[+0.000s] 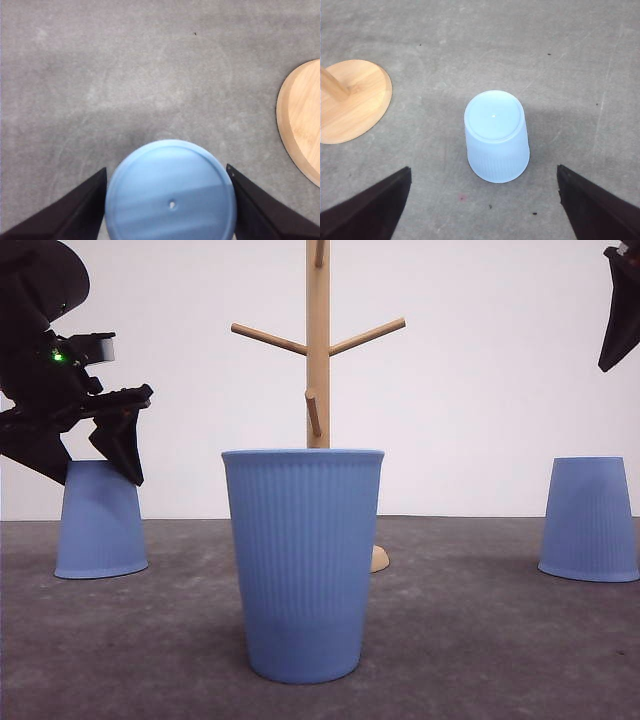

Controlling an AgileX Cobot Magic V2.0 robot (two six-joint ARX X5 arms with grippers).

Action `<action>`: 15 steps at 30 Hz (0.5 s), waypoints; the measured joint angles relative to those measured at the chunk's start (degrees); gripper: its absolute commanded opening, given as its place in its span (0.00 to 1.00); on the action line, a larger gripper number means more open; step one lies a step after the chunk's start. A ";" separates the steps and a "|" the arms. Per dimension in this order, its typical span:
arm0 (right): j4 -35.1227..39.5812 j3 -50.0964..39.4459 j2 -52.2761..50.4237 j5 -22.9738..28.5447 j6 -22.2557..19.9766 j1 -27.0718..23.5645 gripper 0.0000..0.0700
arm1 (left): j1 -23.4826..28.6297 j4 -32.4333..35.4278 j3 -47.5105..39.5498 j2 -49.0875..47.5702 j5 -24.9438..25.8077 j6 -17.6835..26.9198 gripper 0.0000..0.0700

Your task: Place three cups

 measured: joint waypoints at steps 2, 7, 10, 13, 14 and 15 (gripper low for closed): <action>0.13 0.00 0.00 0.00 0.00 0.00 0.85 | 0.12 -1.24 0.67 0.01 0.06 0.14 0.43; 0.80 0.00 0.00 0.00 0.00 0.00 0.85 | 1.43 -8.66 7.22 0.23 0.58 0.28 0.43; 0.92 0.00 0.00 0.01 0.00 0.00 0.85 | 3.03 -13.51 14.42 0.26 2.70 0.56 0.43; 1.06 0.00 0.00 0.01 0.00 0.01 0.85 | 4.80 -17.53 21.84 0.26 8.88 0.81 0.43; 1.07 0.00 0.00 0.02 0.00 0.02 0.85 | 5.38 -18.53 24.06 0.26 11.71 0.81 0.43; 1.07 0.00 0.00 0.00 0.00 0.00 0.85 | 5.96 -19.27 26.21 0.26 14.81 0.79 0.43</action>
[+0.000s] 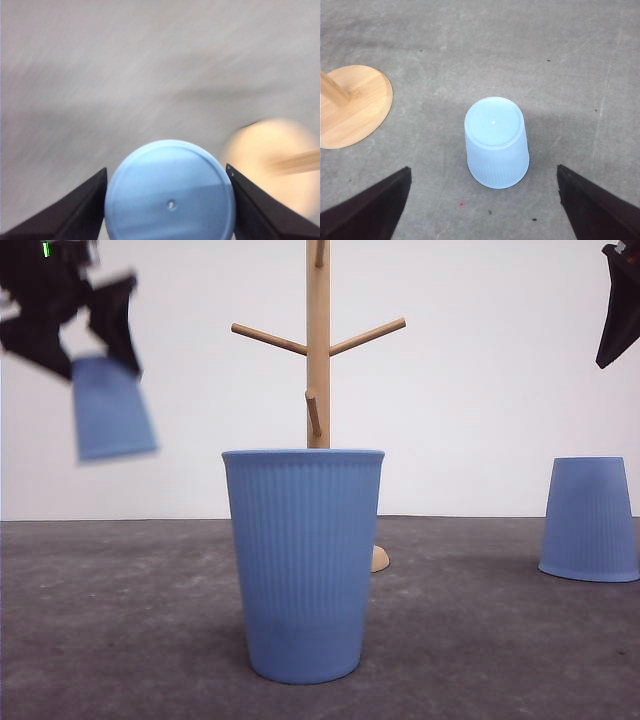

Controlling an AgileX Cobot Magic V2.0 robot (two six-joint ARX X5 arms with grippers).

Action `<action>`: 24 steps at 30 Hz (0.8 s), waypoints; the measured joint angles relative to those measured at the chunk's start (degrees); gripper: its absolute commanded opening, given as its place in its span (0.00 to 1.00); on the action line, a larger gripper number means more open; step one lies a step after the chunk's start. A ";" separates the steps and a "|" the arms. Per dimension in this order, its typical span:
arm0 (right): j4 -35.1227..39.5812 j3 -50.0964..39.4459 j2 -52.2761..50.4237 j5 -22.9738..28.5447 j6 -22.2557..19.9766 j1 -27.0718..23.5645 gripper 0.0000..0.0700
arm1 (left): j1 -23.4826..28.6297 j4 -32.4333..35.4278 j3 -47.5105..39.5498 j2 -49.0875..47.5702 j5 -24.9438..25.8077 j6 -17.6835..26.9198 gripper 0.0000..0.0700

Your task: Place three cups

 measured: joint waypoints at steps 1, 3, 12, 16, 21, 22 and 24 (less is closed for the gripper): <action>0.00 0.00 0.00 0.00 0.00 0.00 0.85 | 0.51 -0.24 1.73 0.00 2.65 -0.10 0.43; 0.00 0.00 0.00 0.00 0.00 0.00 0.85 | 1.59 -0.32 5.04 0.00 7.81 -0.85 0.43; 0.00 0.00 0.00 0.00 0.00 0.00 0.85 | 5.06 1.67 8.81 -0.02 30.37 -6.20 0.43; 0.00 0.00 0.00 0.00 0.00 0.01 0.85 | 4.35 2.07 8.81 -0.02 33.09 -7.12 0.43; 0.00 0.00 0.00 0.00 0.00 0.00 0.85 | 2.08 4.94 8.81 0.07 31.41 -7.41 0.43; 0.00 0.00 0.00 0.00 0.00 0.00 0.85 | 1.54 5.27 8.81 0.23 30.85 -7.53 0.43; 0.00 0.00 0.00 0.00 0.00 0.00 0.85 | 0.48 5.65 8.81 1.06 30.37 -7.95 0.43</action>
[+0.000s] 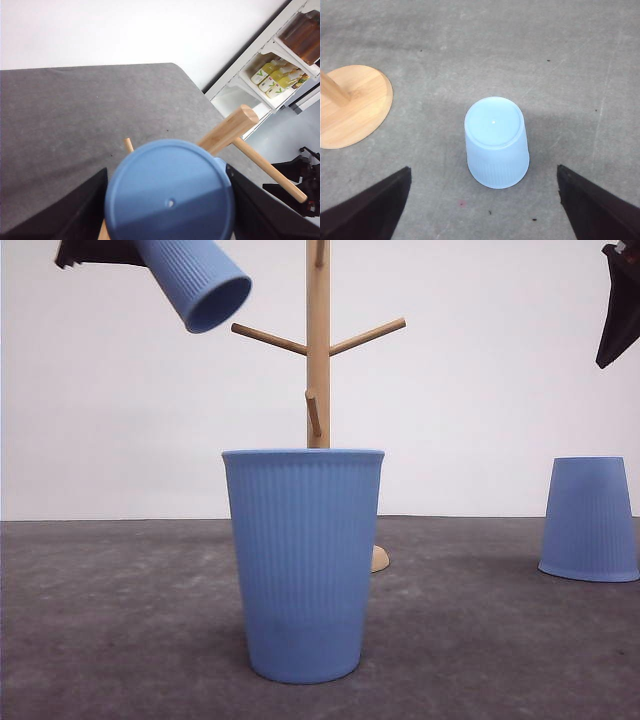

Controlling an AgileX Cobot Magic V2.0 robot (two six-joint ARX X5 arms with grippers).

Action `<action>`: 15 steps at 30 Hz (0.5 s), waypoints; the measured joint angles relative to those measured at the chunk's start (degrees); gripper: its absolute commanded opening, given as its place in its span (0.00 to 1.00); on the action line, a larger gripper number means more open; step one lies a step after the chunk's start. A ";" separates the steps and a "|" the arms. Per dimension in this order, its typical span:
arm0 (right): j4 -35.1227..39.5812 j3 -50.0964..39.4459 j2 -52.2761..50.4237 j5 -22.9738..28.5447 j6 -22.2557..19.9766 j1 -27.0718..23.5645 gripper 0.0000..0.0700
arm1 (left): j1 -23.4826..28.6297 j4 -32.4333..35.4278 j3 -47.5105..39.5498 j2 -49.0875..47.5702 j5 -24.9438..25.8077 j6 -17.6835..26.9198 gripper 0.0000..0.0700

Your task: Place three cups

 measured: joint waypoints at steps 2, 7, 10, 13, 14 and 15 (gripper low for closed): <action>0.00 0.00 0.00 0.00 0.00 0.02 0.85 | -0.88 0.14 0.00 1.44 -0.13 -0.41 0.43; 0.00 0.00 0.00 0.00 0.00 0.00 0.85 | -2.74 0.36 0.00 5.40 -0.30 -1.20 0.43; 0.00 0.00 0.00 0.00 0.00 0.00 0.85 | -3.73 1.39 0.00 6.23 -0.30 -1.87 0.44; 0.01 0.00 0.00 0.00 0.00 0.01 0.85 | -4.43 2.33 0.00 6.29 -0.26 -2.00 0.47; 0.03 0.00 0.00 0.00 0.00 0.02 0.85 | -4.61 2.43 0.00 6.29 -0.26 -2.02 0.51; 0.08 0.00 0.00 0.00 0.00 0.00 0.85 | -4.79 2.46 0.00 6.29 -0.26 -2.03 0.58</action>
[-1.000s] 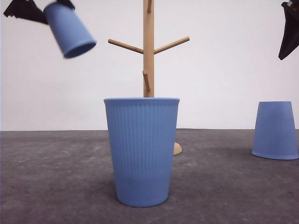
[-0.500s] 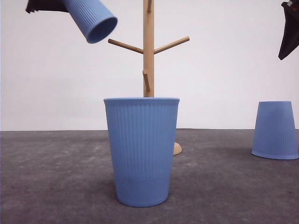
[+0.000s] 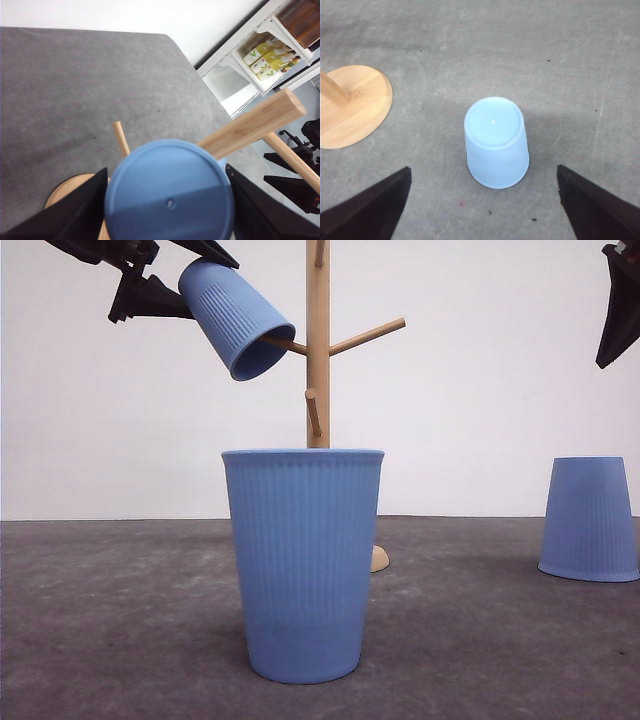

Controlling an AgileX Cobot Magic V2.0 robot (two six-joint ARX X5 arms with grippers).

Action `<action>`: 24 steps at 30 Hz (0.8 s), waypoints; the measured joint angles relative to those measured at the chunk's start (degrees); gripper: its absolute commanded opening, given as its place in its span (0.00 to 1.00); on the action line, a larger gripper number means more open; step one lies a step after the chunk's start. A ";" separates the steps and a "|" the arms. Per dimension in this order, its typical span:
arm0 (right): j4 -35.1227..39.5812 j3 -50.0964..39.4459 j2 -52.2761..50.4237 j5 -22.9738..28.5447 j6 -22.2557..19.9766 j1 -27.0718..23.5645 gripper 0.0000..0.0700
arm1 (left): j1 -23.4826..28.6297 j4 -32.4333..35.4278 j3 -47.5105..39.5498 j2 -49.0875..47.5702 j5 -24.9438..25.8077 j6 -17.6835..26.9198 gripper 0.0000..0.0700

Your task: Place three cups

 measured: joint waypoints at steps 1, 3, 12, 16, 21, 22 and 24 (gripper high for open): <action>0.08 0.00 0.00 0.00 0.00 0.00 0.85 | -0.14 0.07 0.00 0.00 0.00 -0.04 0.63; 0.32 0.00 0.00 0.00 0.00 0.01 0.85 | -0.46 0.34 0.00 0.00 0.00 -0.11 0.68; 0.83 0.00 0.00 0.00 0.00 0.00 0.85 | -1.21 0.81 0.00 0.00 0.00 -0.15 0.81; 0.84 0.00 0.00 0.00 -0.01 0.01 0.85 | -0.41 0.81 0.01 0.00 -0.02 -0.13 0.82; 0.87 0.00 0.00 0.00 -0.71 0.00 0.85 | 3.16 -0.93 2.30 0.14 -0.77 -0.13 0.95; 0.85 0.00 0.00 0.00 -0.91 0.01 0.85 | 4.00 -2.03 3.57 0.16 -1.23 -0.11 0.97; 0.84 0.00 0.00 -0.02 -1.16 0.02 0.85 | 5.52 -4.94 6.86 0.17 -2.87 0.37 0.98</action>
